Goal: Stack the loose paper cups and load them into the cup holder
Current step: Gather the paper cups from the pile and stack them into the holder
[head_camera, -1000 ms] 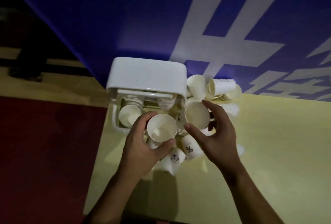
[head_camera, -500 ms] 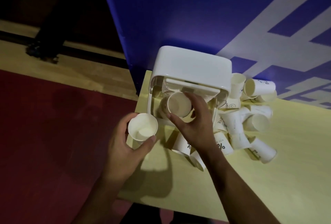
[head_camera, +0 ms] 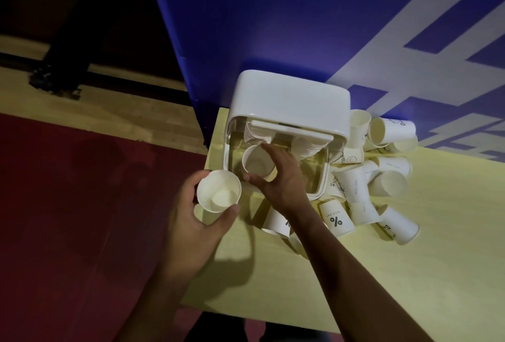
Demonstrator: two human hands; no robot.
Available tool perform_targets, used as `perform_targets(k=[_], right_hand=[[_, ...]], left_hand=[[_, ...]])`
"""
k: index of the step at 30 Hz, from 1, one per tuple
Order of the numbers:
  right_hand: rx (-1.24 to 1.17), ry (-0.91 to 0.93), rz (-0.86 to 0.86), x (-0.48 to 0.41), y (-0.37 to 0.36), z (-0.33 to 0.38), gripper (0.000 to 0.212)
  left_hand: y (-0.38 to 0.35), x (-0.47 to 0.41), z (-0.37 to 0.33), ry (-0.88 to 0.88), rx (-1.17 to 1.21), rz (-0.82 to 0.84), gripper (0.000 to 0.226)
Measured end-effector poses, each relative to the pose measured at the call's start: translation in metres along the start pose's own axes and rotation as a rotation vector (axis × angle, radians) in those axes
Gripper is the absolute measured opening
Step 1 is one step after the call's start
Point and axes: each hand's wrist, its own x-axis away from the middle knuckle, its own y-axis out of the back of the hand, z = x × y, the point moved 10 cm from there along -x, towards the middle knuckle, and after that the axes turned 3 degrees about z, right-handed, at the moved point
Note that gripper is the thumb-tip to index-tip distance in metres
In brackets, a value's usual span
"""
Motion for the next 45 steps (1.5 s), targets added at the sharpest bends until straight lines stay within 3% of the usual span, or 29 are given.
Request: perform_targets(k=[2, 5, 6, 10, 15, 28, 36, 45], right_hand=[[-0.034, 0.006, -0.021, 0.005, 0.006, -0.001, 0.07], [-0.277, -0.046, -0.136, 0.024, 0.035, 0.007, 0.029], [-0.362, -0.077, -0.146, 0.03, 0.042, 0.011, 0.025], [-0.518, -0.047, -0.088, 0.038, 0.054, 0.033, 0.034], [-0.505, -0.071, -0.097, 0.03, 0.058, 0.022, 0.035], [-0.333, -0.188, 0.064, 0.016, -0.002, -0.035, 0.044], [-0.353, -0.252, 0.154, 0.002, -0.014, -0.037, 0.049], [-0.355, -0.281, 0.179, 0.005, -0.01, -0.036, 0.048]], left_hand=[[-0.003, -0.005, -0.007, -0.018, -0.021, -0.003, 0.073], [-0.009, -0.016, -0.023, -0.083, -0.061, -0.017, 0.075], [-0.013, -0.021, -0.03, -0.109, -0.082, -0.017, 0.075], [-0.039, -0.04, -0.059, -0.18, -0.14, 0.012, 0.079], [-0.065, -0.054, -0.07, -0.293, -0.226, 0.045, 0.08], [-0.094, -0.081, -0.01, -0.125, -0.404, 0.132, 0.073], [-0.087, -0.083, 0.004, -0.016, -0.39, 0.012, 0.07], [-0.09, -0.082, 0.006, -0.031, -0.403, 0.038, 0.068]])
